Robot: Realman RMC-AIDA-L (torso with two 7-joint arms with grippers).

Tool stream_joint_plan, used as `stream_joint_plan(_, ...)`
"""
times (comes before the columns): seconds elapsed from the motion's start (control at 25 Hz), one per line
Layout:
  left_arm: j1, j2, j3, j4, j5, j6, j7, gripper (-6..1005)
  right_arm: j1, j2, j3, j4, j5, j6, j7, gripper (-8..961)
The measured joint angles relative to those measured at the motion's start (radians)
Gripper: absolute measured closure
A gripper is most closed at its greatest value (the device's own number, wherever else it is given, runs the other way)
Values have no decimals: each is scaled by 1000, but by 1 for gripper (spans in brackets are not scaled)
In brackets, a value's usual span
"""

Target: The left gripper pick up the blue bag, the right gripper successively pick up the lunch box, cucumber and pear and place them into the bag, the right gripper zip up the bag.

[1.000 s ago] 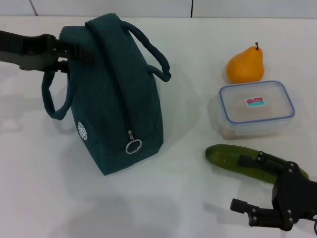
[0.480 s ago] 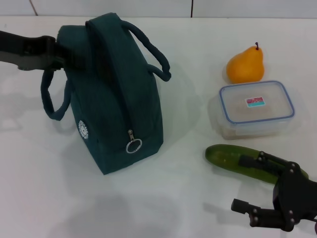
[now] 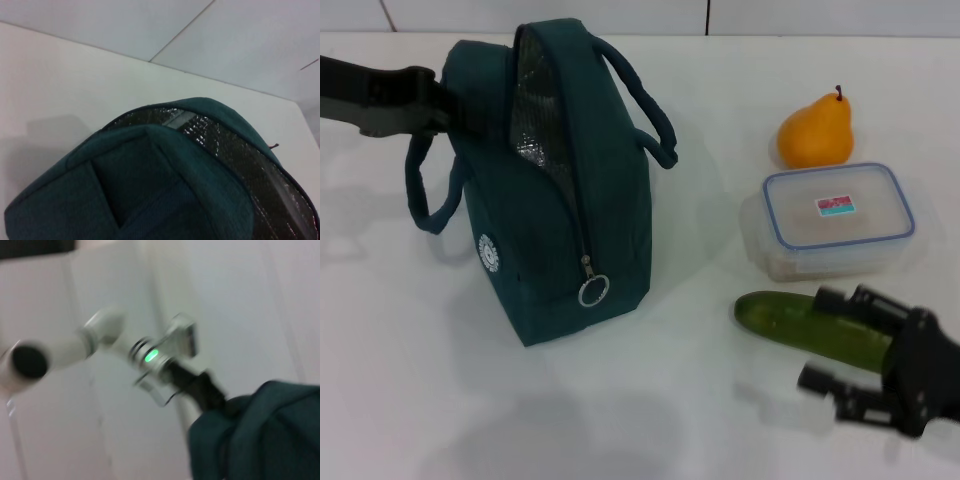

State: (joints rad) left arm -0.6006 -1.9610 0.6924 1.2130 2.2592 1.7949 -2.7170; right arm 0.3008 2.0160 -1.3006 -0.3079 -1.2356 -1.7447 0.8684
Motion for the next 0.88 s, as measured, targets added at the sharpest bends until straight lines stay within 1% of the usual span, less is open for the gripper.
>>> stream_joint_plan(0.08,0,1,-4,0,-13,2,0,958,-2,-2,0,23,72,-6,67,151)
stream_joint_plan(0.28,0,9,0,-1,-69,11,1,958,-4,-3,3,176,346,-60,248,154)
stream_joint_plan(0.32,1,10,2,-1,-74,11,1,958,-6,-4,3,201,386,-62,291,155)
stream_joint_plan(0.36,2,10,2,-1,-76,12,1,958,-6,-4,3,201,386,-62,291,156)
stream_joint_plan(0.4,2,10,2,-1,-78,12,1,958,-22,-4,3,267,504,-62,435,156)
stream_joint_plan(0.6,1,14,1,-1,-89,14,1,958,-45,-5,3,311,621,-45,612,160)
stream_joint_plan(0.68,0,16,2,-1,-111,16,1,958,-47,-5,3,315,634,-30,642,161)
stream_joint_plan(0.72,0,17,2,-1,-119,17,1,958,-47,-5,3,318,645,-7,678,162)
stream_joint_plan(0.76,0,17,2,-1,-122,18,1,958,-42,-5,2,318,648,55,743,162)
stream_joint_plan(0.88,0,18,2,-1,-127,20,0,958,-27,-3,-5,316,643,131,805,164)
